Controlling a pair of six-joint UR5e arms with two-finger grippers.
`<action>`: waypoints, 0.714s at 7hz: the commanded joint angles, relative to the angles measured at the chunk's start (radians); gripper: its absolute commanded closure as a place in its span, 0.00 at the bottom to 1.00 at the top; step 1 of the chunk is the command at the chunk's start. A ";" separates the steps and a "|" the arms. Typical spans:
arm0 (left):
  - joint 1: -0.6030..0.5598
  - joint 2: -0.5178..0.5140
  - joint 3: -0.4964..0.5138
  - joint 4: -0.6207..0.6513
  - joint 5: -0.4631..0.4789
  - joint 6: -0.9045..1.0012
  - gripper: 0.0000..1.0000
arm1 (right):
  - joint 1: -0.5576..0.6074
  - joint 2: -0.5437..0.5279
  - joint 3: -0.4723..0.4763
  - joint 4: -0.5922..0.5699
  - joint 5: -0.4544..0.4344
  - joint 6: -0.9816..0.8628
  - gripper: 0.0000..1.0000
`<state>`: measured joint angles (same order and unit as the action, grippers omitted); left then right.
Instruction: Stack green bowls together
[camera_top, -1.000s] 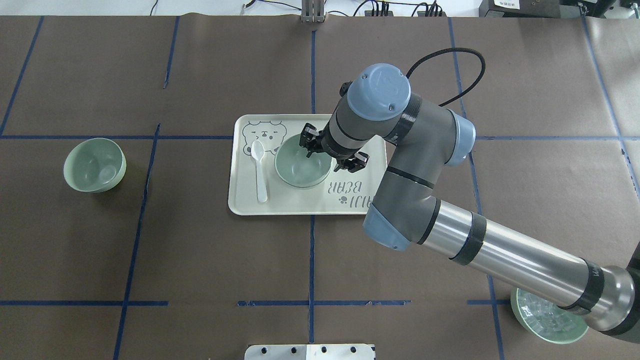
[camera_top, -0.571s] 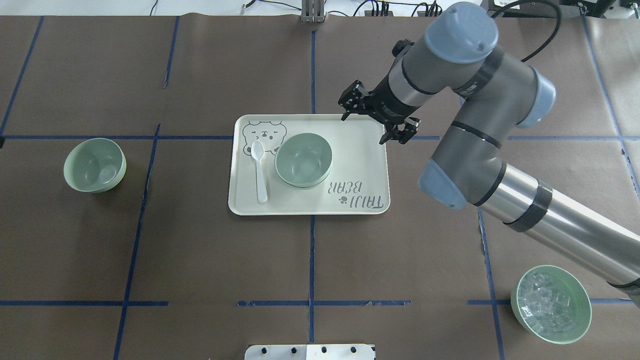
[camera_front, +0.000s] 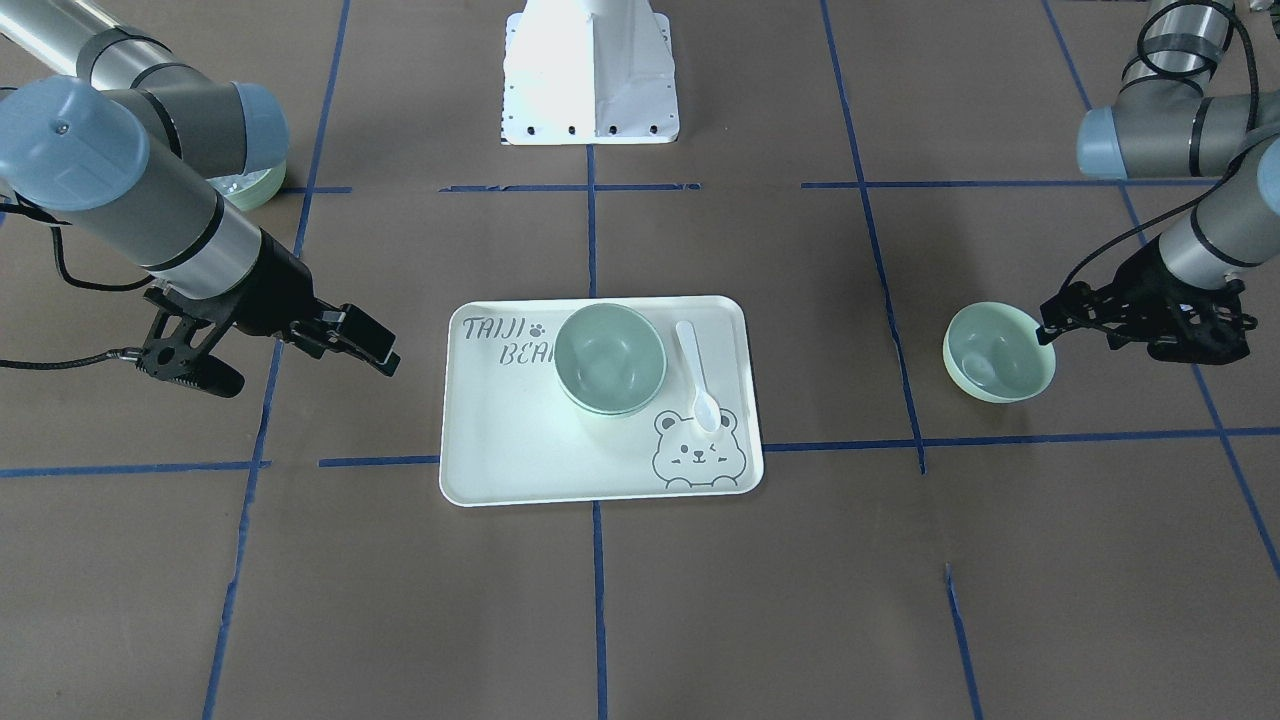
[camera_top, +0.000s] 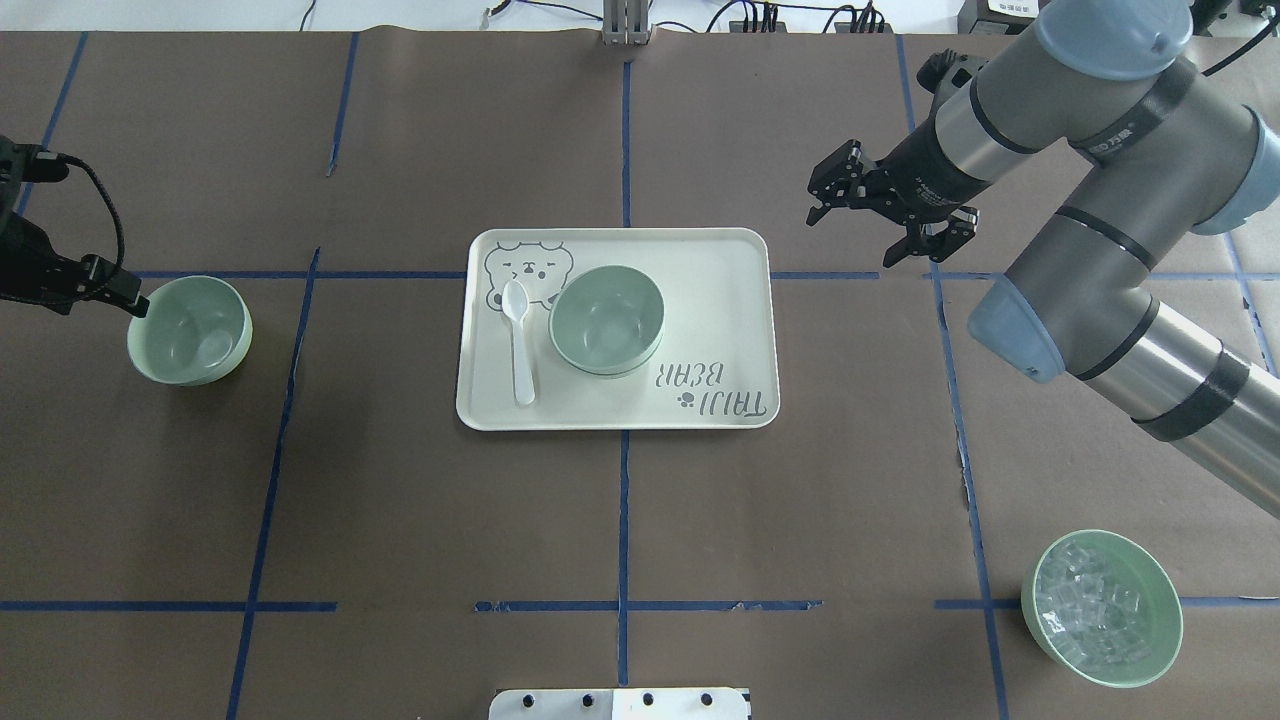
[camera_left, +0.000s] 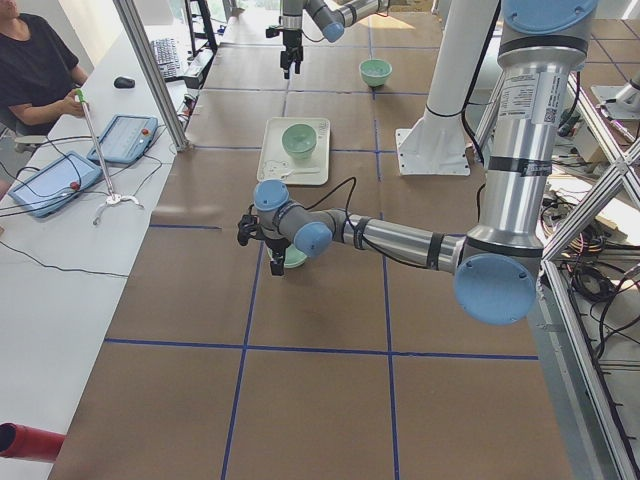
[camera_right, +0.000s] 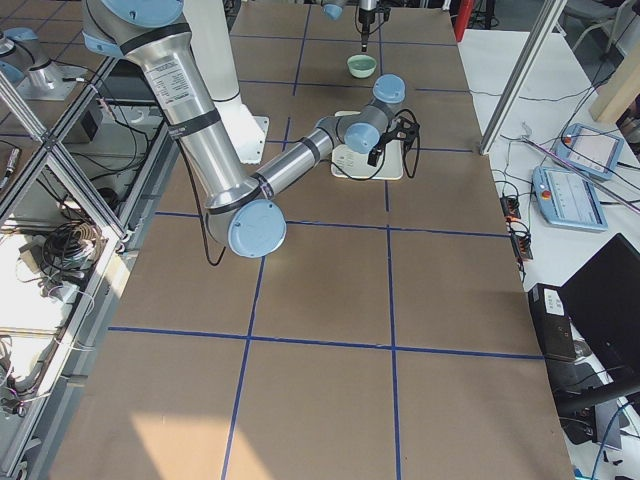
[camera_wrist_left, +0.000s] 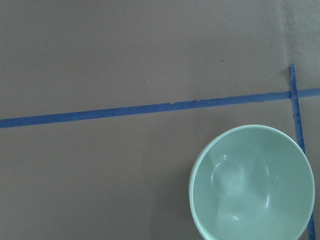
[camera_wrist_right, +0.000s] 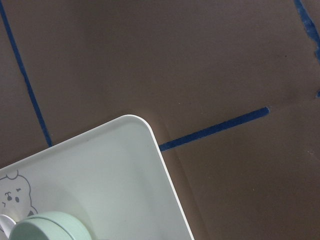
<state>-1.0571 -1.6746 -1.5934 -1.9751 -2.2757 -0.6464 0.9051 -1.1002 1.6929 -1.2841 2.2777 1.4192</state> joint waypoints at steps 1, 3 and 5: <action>0.051 -0.039 0.088 -0.014 0.012 -0.003 0.08 | 0.002 -0.003 -0.002 0.000 0.000 -0.005 0.00; 0.060 -0.048 0.107 -0.011 0.012 -0.009 0.99 | 0.002 -0.001 -0.001 0.000 0.000 -0.005 0.00; 0.063 -0.056 0.096 -0.011 -0.001 -0.009 1.00 | 0.002 -0.003 -0.001 0.000 0.000 -0.006 0.00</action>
<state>-0.9957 -1.7267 -1.4924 -1.9848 -2.2713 -0.6547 0.9066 -1.1017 1.6919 -1.2839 2.2786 1.4139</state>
